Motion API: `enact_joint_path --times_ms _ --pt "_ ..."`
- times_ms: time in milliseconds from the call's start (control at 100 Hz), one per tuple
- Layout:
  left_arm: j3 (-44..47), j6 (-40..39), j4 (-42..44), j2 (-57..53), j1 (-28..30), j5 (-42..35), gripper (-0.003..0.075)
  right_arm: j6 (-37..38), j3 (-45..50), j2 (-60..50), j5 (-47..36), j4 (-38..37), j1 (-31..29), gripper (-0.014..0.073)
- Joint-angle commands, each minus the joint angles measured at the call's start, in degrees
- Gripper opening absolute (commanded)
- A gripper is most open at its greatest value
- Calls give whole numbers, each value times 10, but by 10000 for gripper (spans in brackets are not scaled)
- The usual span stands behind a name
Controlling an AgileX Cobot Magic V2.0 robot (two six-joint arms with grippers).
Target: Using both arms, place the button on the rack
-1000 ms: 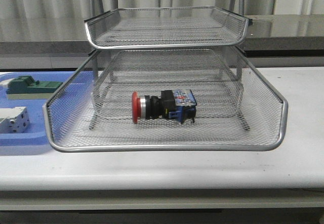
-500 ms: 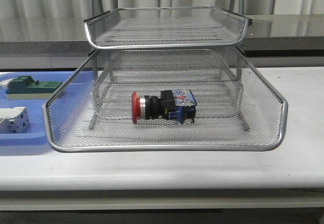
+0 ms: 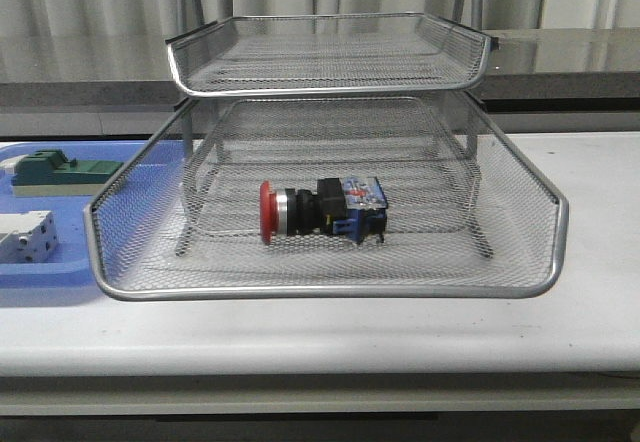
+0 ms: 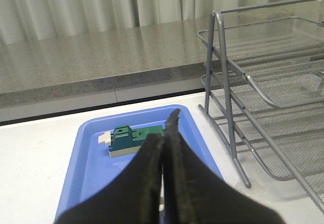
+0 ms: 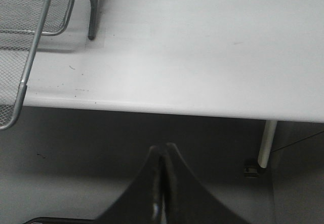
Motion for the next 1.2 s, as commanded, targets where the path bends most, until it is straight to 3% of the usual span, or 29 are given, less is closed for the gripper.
enact_joint_path --times_ms 0,350,580,770,940,1190 --pt "-16 -5 -7 4 0 -48 -20 -2 -18 2 -28 -7 -1 -68" --pt "-16 -5 -7 4 0 -48 -20 -2 -15 2 -71 0 -1 -68" --pt "-16 -5 -7 4 0 -48 -20 -4 -15 60 -95 78 -1 -67" --pt "-16 -5 -7 4 0 -48 -20 -82 -15 165 -77 152 7 -67" --pt "-16 -5 -7 4 0 -48 -20 -148 -15 249 -95 191 64 -67" --pt "-16 -5 -7 4 0 -48 -20 -211 -15 334 -148 186 213 -64"
